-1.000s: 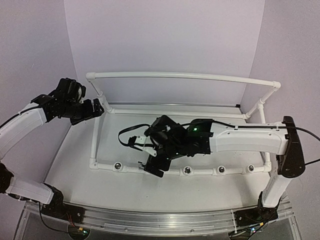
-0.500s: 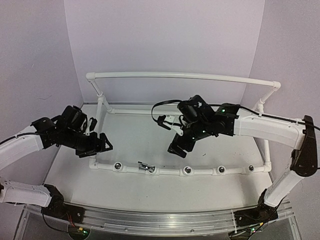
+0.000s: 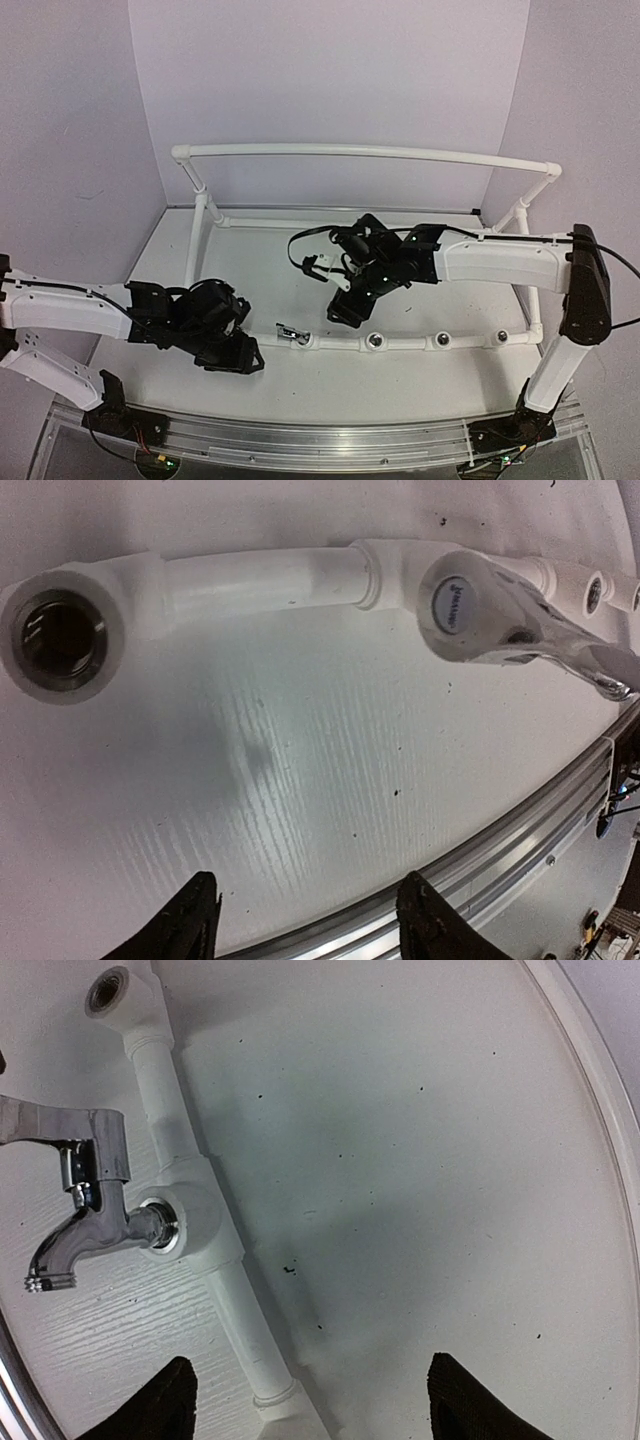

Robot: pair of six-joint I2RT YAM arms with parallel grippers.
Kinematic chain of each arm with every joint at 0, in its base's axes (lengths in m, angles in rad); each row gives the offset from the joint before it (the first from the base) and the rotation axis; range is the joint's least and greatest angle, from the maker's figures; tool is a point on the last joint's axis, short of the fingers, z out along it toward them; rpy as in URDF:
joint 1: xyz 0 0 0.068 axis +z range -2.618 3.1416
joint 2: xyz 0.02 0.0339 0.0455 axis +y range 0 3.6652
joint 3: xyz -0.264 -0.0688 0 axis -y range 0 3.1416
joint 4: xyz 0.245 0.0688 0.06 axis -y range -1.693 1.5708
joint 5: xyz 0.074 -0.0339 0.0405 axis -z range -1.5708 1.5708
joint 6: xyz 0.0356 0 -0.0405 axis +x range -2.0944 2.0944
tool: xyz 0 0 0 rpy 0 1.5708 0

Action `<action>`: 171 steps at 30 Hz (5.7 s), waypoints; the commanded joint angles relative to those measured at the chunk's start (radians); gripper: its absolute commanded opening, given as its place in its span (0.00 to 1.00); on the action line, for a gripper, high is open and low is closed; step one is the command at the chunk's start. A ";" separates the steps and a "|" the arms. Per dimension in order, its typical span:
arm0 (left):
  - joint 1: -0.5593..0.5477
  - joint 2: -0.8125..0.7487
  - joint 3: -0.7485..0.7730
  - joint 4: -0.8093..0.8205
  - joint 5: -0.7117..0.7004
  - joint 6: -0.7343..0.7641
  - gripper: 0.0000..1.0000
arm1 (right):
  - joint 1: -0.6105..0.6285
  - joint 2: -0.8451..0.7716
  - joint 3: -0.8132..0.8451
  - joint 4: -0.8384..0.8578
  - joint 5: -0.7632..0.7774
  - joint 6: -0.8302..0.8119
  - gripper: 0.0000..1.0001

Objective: Install the water faucets

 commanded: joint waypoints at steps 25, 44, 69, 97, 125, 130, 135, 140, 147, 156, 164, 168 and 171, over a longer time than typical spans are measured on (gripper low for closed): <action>-0.360 0.114 0.393 -0.072 -0.680 -0.619 1.00 | -0.112 -0.046 -0.365 -0.007 -0.058 -0.221 0.76; -0.361 0.065 0.415 -0.394 -0.799 -0.966 0.99 | -0.061 0.195 -0.155 0.088 -0.175 -0.023 0.00; -0.208 0.040 0.407 -0.490 -0.732 -1.012 0.94 | 0.035 0.067 -0.036 0.054 -0.104 0.087 0.76; 0.132 -0.020 0.131 0.017 -0.396 -0.899 0.75 | -0.102 -0.157 -0.324 0.010 -0.054 0.023 0.74; 0.239 0.161 0.181 0.041 -0.236 -0.939 0.55 | -0.104 -0.184 -0.340 0.011 -0.041 0.028 0.73; 0.254 0.172 0.175 0.051 -0.220 -0.942 0.50 | -0.104 -0.193 -0.342 0.011 -0.038 0.030 0.73; 0.262 0.184 0.190 0.036 -0.215 -0.925 0.45 | -0.103 -0.196 -0.347 0.011 -0.037 0.030 0.72; 0.268 0.216 0.213 0.023 -0.196 -0.900 0.36 | -0.104 -0.196 -0.349 0.011 -0.036 0.028 0.72; 0.274 0.253 0.240 0.003 -0.173 -0.870 0.26 | -0.103 -0.198 -0.352 0.011 -0.036 0.030 0.71; 0.278 0.317 0.323 -0.103 -0.156 -0.755 0.15 | -0.103 -0.198 -0.353 0.010 -0.039 0.030 0.70; 0.279 0.364 0.364 -0.175 -0.138 -0.614 0.09 | -0.103 -0.203 -0.356 0.007 -0.037 0.030 0.70; 0.279 0.385 0.371 -0.194 -0.139 -0.538 0.05 | -0.104 -0.204 -0.356 0.007 -0.038 0.030 0.69; 0.278 0.401 0.375 -0.193 -0.145 -0.459 0.01 | -0.104 -0.204 -0.354 0.004 -0.039 0.029 0.69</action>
